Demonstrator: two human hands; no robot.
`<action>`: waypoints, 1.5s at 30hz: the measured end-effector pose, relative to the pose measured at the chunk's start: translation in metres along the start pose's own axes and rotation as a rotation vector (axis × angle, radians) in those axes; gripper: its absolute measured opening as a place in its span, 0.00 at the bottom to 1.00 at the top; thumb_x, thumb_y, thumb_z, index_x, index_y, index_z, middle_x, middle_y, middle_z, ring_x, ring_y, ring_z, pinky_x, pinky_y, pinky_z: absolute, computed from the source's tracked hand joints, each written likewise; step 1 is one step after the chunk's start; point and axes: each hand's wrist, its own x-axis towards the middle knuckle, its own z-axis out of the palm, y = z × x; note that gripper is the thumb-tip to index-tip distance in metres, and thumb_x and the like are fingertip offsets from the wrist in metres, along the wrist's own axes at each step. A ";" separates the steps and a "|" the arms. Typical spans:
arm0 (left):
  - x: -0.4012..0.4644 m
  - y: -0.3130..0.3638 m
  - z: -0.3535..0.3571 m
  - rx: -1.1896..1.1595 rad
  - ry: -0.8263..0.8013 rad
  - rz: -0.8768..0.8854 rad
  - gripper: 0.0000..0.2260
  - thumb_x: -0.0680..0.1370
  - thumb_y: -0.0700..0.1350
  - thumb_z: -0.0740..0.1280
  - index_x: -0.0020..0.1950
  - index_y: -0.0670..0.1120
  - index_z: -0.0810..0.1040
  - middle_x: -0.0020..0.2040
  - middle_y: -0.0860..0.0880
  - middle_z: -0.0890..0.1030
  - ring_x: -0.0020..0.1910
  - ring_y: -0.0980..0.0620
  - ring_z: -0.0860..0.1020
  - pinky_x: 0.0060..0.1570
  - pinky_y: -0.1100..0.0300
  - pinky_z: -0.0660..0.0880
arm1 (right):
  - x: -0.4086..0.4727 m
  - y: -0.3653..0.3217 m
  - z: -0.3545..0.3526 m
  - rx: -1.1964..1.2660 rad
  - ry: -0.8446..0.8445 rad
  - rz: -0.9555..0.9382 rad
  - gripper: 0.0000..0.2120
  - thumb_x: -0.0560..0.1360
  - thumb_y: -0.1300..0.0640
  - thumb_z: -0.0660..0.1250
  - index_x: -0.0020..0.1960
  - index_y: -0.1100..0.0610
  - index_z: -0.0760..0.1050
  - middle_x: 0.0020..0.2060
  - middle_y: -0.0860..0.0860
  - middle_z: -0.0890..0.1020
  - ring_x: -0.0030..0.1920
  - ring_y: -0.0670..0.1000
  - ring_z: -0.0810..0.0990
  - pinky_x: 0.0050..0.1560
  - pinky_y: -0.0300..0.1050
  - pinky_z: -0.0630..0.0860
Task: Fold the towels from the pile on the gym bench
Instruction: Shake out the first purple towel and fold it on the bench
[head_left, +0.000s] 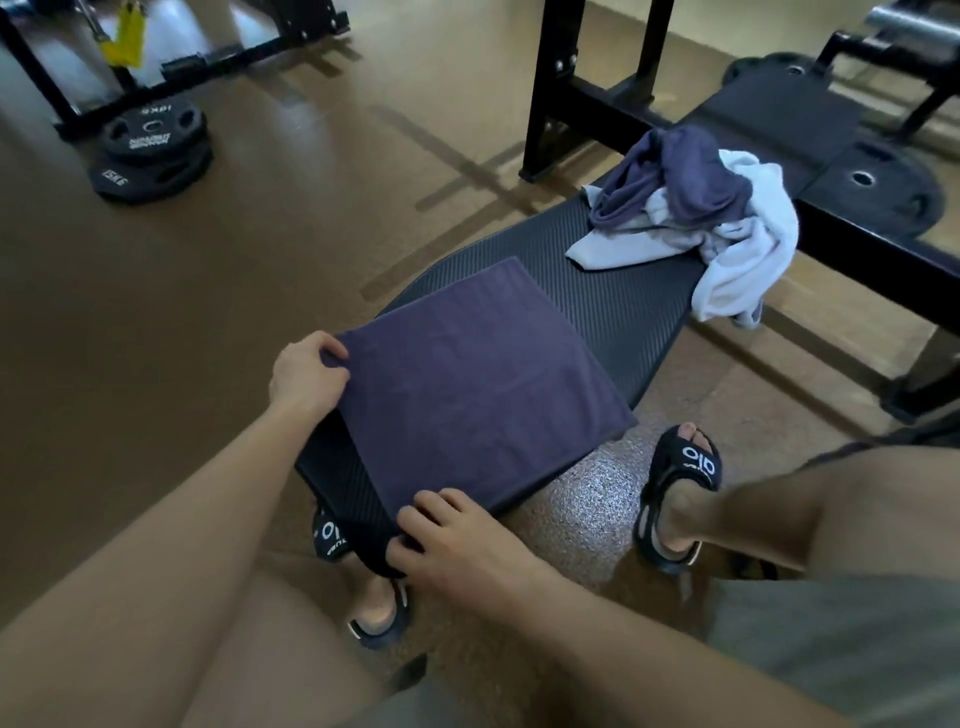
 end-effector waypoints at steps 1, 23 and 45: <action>0.001 -0.001 -0.001 0.009 0.008 0.004 0.08 0.76 0.39 0.70 0.48 0.52 0.78 0.50 0.48 0.79 0.50 0.44 0.78 0.49 0.51 0.75 | 0.003 0.002 -0.003 -0.008 -0.032 -0.020 0.06 0.77 0.57 0.64 0.54 0.54 0.74 0.51 0.54 0.74 0.50 0.57 0.72 0.49 0.51 0.73; -0.003 0.024 -0.034 -0.120 0.022 0.096 0.10 0.80 0.44 0.60 0.49 0.49 0.82 0.48 0.50 0.82 0.50 0.46 0.81 0.56 0.50 0.79 | 0.014 0.023 -0.053 0.453 -0.049 0.354 0.06 0.80 0.59 0.61 0.49 0.51 0.63 0.41 0.52 0.76 0.40 0.57 0.76 0.37 0.48 0.66; 0.061 0.197 0.045 0.238 -0.239 0.620 0.06 0.81 0.44 0.66 0.55 0.44 0.80 0.55 0.46 0.76 0.54 0.46 0.75 0.57 0.54 0.72 | -0.090 0.145 -0.054 1.032 0.304 1.301 0.08 0.82 0.56 0.62 0.46 0.51 0.76 0.39 0.52 0.83 0.41 0.55 0.83 0.44 0.63 0.81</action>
